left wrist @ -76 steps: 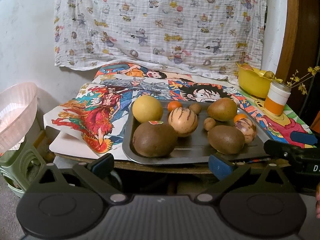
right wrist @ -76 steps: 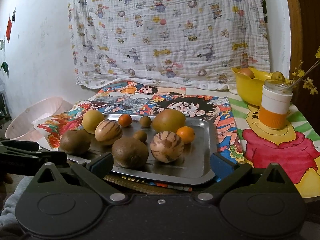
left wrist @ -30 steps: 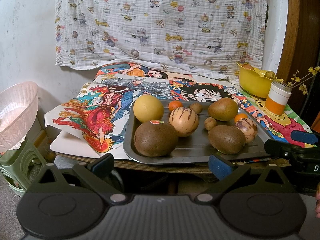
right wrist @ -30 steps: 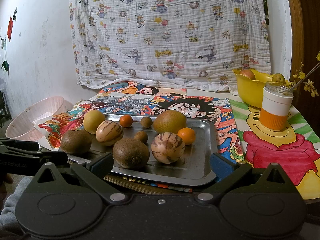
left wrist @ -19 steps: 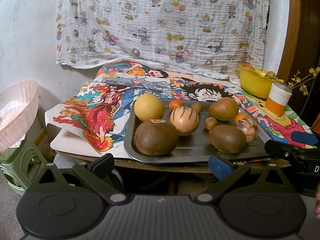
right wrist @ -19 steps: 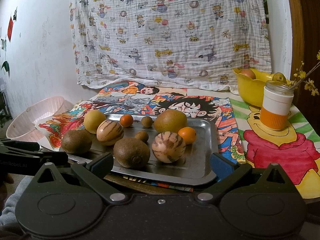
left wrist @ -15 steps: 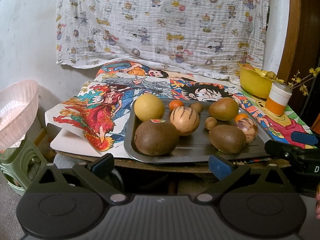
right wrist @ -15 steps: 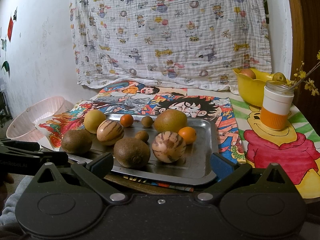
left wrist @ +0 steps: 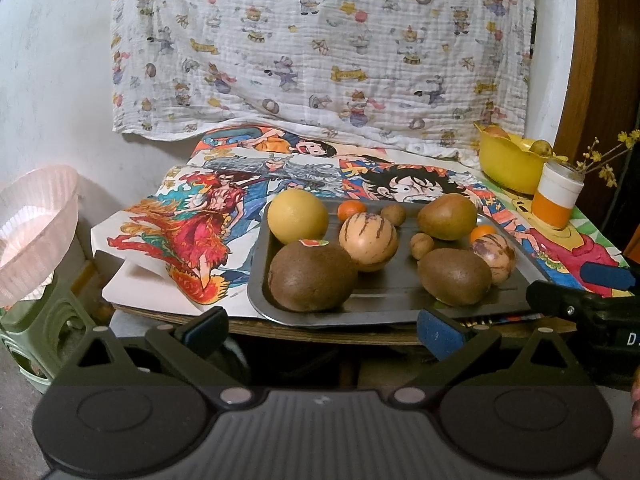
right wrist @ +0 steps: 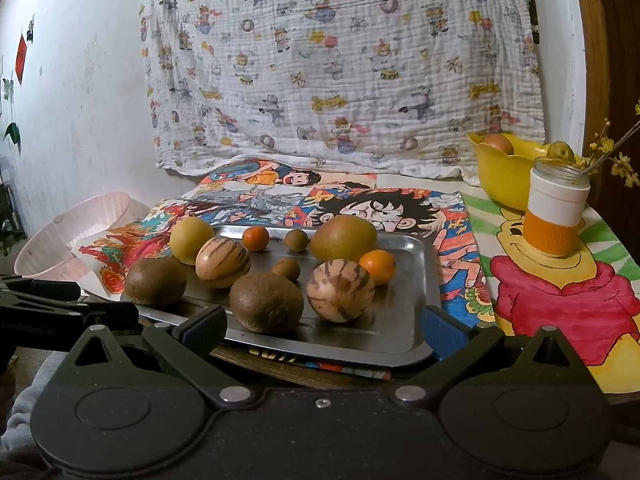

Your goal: Organize fruits

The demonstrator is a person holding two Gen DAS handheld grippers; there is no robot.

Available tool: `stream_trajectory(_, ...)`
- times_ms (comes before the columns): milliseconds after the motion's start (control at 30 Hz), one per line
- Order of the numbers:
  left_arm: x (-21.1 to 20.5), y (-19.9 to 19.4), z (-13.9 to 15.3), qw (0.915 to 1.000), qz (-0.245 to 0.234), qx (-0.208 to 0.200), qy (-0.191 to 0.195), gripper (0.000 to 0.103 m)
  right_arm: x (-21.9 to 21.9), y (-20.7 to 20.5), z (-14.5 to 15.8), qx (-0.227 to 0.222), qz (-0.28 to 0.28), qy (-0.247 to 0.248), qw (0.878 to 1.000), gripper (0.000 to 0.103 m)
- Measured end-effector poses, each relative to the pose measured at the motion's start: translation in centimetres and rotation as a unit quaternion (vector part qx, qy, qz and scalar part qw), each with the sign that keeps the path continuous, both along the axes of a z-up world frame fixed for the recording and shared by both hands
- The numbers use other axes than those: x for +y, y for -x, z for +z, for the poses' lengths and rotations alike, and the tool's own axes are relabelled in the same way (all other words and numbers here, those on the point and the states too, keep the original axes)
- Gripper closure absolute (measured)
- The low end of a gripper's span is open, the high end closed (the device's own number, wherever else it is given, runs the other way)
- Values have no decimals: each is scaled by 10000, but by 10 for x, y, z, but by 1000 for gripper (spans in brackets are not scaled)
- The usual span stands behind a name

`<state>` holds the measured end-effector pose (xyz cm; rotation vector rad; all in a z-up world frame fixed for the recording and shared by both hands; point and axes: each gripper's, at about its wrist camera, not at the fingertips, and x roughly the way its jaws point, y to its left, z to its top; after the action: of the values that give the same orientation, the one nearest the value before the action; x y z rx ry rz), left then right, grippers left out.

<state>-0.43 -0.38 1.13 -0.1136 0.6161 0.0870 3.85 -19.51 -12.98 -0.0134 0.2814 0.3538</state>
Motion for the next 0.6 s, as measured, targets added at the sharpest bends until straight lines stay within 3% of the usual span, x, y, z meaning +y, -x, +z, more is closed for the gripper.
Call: stream_trajectory(600, 3, 0, -1, 9998, 80, 34, 161, 1, 1, 0, 0, 10, 9, 7, 10000, 1)
